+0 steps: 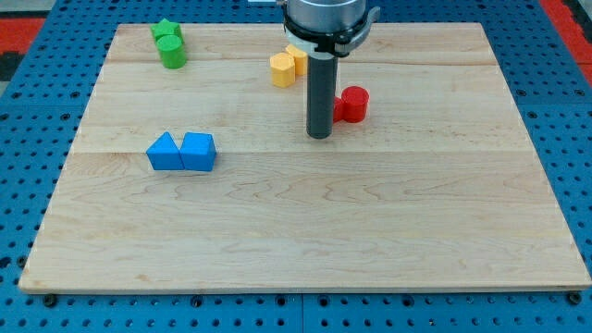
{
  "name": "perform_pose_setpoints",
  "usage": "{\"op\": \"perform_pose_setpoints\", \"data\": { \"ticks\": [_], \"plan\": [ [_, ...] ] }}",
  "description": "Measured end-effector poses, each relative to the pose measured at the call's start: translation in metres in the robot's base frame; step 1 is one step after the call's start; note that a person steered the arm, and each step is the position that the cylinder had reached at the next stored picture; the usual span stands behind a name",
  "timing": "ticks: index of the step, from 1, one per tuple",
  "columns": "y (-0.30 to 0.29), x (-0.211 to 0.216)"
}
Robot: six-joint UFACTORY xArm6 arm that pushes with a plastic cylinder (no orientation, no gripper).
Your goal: Move the red circle to the top right side of the red star
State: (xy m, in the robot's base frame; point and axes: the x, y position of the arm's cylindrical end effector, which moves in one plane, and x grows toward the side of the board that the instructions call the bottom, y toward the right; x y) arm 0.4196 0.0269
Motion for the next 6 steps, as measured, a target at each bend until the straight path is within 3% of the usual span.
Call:
{"op": "perform_pose_setpoints", "data": {
  "ticks": [2,3,4,6],
  "plan": [
    [0.080,-0.004],
    [0.068,-0.041],
    [0.066,-0.050],
    [0.138,0.011]
  ]
}}
